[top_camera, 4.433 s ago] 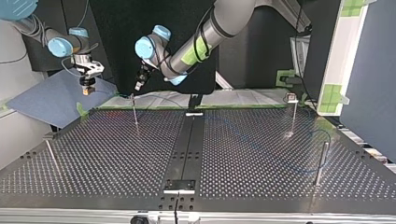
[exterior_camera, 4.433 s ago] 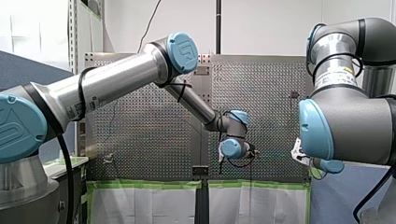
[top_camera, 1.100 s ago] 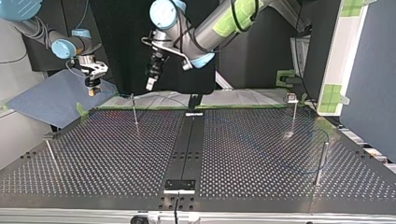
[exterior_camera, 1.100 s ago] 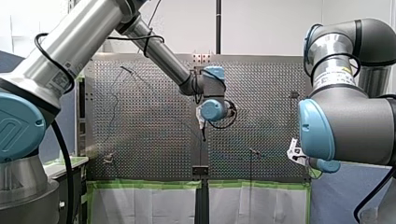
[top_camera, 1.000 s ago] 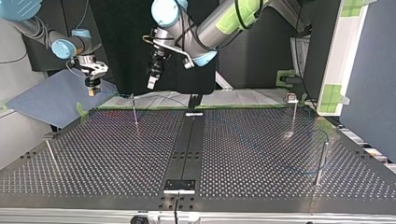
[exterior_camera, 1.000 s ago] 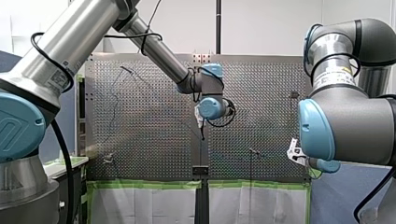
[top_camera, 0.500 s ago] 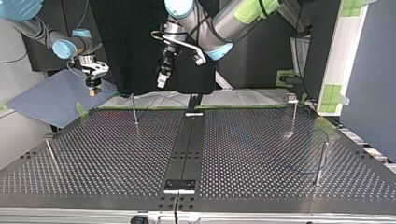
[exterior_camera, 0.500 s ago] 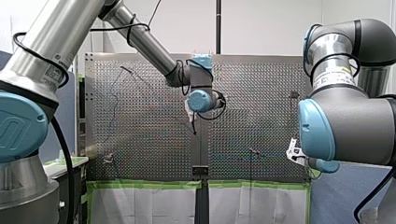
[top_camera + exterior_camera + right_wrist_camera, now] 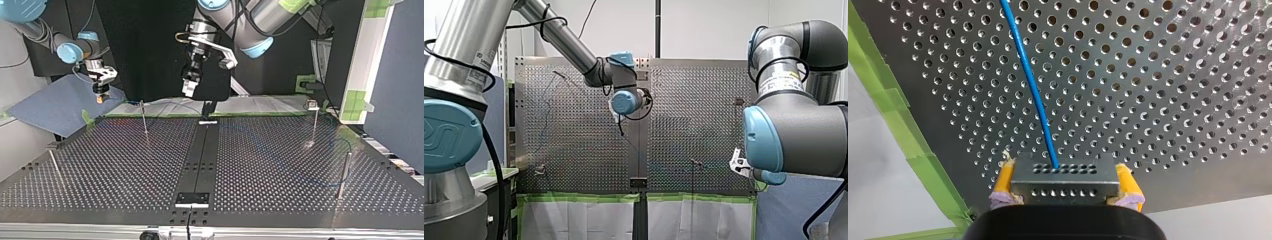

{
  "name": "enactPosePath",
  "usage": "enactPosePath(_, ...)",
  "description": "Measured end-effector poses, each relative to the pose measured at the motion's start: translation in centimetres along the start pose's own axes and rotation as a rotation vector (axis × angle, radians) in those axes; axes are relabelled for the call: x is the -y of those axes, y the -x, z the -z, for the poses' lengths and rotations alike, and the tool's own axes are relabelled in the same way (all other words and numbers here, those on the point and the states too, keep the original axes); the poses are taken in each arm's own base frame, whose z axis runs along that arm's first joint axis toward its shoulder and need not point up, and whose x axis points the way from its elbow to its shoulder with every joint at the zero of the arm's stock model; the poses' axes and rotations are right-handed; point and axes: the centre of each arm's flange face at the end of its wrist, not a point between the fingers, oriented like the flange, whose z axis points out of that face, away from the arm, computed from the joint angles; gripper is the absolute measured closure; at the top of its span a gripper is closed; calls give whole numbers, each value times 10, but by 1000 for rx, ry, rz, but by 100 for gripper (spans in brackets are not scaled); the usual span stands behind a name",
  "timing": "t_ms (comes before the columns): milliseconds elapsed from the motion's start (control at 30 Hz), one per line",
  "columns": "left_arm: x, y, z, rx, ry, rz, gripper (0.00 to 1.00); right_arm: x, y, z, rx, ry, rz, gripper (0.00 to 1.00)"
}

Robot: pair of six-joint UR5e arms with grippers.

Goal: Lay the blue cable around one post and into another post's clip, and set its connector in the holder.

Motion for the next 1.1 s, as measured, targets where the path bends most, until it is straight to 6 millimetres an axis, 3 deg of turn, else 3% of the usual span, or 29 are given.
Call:
enactPosePath(567, -30, 32, 39, 30, -7, 5, 0, 4, 1, -1, 2, -6, 1, 83)
enactPosePath(733, -40, 15, 52, -10, -5, -15, 0, 5, 2, -1, 4, -8, 2, 83)
enactPosePath(1100, -68, -44, 83, -102, -1, -55, 0, 8, 2, -1, 7, -11, 3, 83)
